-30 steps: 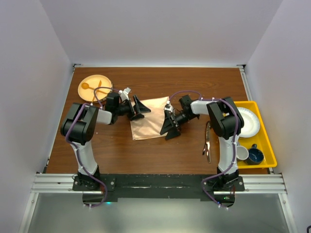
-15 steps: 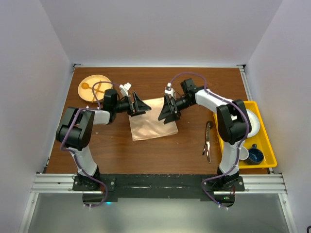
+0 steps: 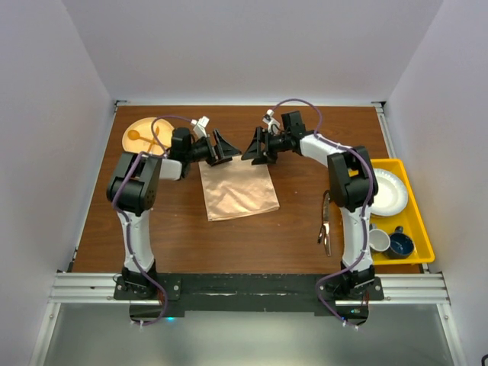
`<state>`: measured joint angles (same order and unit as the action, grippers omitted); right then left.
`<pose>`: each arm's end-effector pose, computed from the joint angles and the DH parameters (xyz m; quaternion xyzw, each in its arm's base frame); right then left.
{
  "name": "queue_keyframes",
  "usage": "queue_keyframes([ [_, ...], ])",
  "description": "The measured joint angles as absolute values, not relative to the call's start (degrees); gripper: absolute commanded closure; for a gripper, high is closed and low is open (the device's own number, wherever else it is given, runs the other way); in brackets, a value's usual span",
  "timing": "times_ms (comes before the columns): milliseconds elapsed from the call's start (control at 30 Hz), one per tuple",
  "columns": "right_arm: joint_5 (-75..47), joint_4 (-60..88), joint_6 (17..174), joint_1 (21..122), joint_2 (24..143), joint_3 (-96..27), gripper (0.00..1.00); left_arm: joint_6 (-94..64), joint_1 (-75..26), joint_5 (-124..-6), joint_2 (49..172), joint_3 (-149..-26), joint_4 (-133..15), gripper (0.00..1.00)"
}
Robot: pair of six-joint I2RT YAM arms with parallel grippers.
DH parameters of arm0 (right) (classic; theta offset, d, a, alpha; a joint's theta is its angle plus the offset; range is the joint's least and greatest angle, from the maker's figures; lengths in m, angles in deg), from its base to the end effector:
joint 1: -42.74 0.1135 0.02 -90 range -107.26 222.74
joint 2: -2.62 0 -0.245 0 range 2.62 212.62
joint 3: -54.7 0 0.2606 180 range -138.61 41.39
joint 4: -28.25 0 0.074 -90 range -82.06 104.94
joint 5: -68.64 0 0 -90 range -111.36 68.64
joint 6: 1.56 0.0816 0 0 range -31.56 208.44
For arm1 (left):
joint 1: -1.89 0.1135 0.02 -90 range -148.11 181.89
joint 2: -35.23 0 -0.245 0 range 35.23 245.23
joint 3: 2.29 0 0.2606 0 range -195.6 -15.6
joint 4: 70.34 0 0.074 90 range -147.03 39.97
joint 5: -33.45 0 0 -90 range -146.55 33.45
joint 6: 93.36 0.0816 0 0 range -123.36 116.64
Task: Fold the napkin into a case and place the utensils inside
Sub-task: Smooth out the square-folded napkin at the center of the board.
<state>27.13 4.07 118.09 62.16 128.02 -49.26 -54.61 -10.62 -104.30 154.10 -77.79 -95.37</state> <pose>0.4456 0.2219 0.1264 -0.0792 0.8547 0.4889 0.1554 0.4263 -0.1565 0.1085 -0.0224 0.7780 -0.5614 0.2812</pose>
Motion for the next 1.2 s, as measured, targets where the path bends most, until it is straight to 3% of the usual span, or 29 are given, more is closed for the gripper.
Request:
queue_keyframes([
  [300,22.6,13.7,128.7,62.0,135.2,-50.9,0.40,-59.1,-10.4,-101.4,160.0,-81.0,-96.1,0.00],
  [833,24.9,15.2,131.7,59.5,135.8,-48.6,0.42,-61.6,-3.2,-101.8,156.5,-74.1,-97.5,0.00],
  [967,26.1,15.3,131.8,59.6,135.6,-48.7,0.36,-61.2,-2.6,-101.9,156.1,-73.9,-96.4,0.00],
  [1133,26.4,19.6,137.6,60.9,135.2,-48.7,0.11,-60.8,-2.6,-101.9,156.1,-73.9,-96.1,0.00],
  [1200,26.3,23.0,141.2,61.9,134.9,-48.7,0.06,-60.6,-2.7,-101.9,156.0,-73.9,-96.1,0.00],
])
